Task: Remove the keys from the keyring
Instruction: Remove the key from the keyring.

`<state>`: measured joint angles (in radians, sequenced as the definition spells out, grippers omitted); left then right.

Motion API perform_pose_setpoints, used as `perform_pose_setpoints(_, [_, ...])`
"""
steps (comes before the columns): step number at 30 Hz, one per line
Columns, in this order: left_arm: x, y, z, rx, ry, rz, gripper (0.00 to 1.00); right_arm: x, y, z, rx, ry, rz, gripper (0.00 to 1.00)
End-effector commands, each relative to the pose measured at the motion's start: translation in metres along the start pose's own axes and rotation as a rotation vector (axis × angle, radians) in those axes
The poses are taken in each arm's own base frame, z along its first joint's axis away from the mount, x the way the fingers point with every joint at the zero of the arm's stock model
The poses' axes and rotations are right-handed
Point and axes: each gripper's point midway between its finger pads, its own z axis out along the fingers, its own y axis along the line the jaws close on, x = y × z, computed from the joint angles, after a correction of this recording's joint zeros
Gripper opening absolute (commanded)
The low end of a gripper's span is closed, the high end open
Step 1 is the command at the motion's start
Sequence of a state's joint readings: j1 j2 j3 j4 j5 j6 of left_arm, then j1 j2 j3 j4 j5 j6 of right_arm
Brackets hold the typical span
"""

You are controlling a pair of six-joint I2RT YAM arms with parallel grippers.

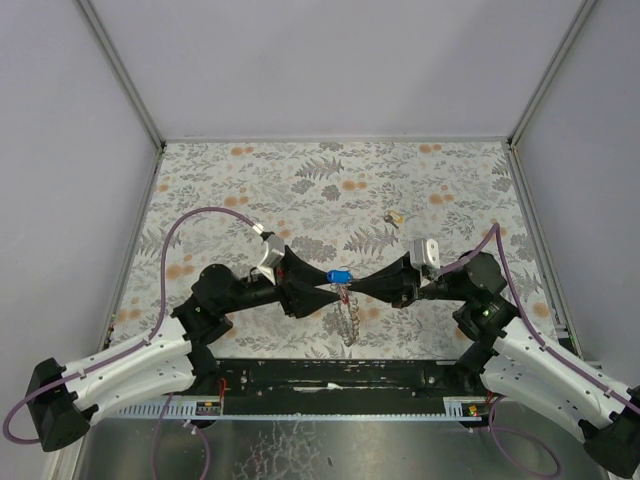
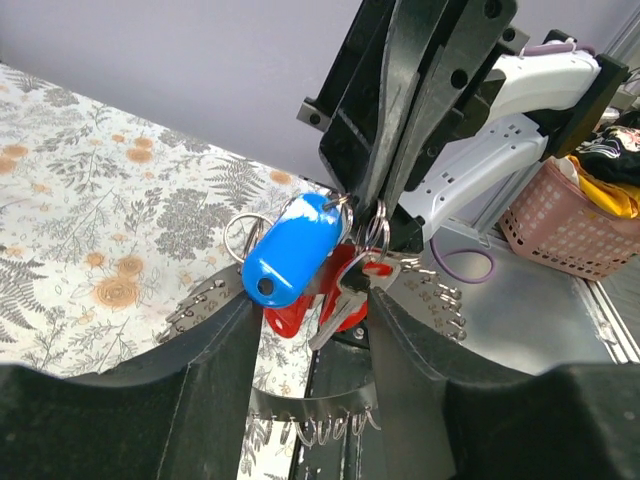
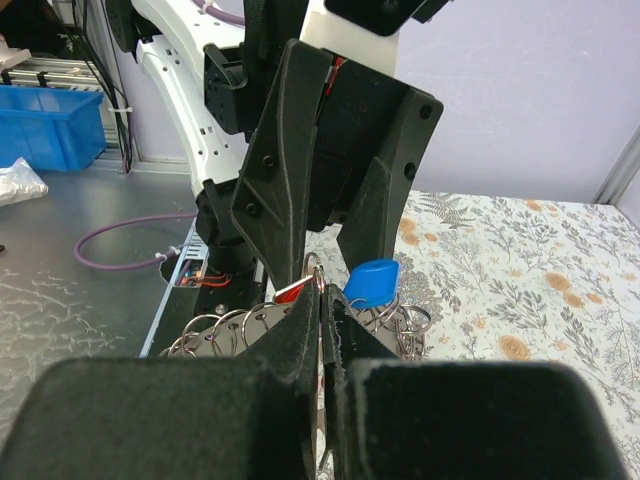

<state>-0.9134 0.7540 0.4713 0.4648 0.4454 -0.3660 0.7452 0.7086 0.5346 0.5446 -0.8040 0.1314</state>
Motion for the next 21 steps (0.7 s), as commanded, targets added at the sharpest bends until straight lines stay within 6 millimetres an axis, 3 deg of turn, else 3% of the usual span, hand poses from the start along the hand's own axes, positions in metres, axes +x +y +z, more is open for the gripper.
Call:
perform_pose_setpoints(1, [-0.036,-0.012,0.005,0.04,-0.099,0.058,0.45,-0.026,-0.001,0.001,-0.002,-0.071,-0.081,0.0])
perform_pose_setpoints(11, [-0.041,-0.029,0.0,0.124,-0.116,0.096,0.42,-0.016,-0.004,0.002,-0.003,-0.033,-0.073,0.0])
perform_pose_setpoints(21, [-0.034,-0.026,0.003,0.125,-0.098,0.1,0.39,-0.013,-0.004,0.003,-0.011,-0.017,-0.072,0.0])
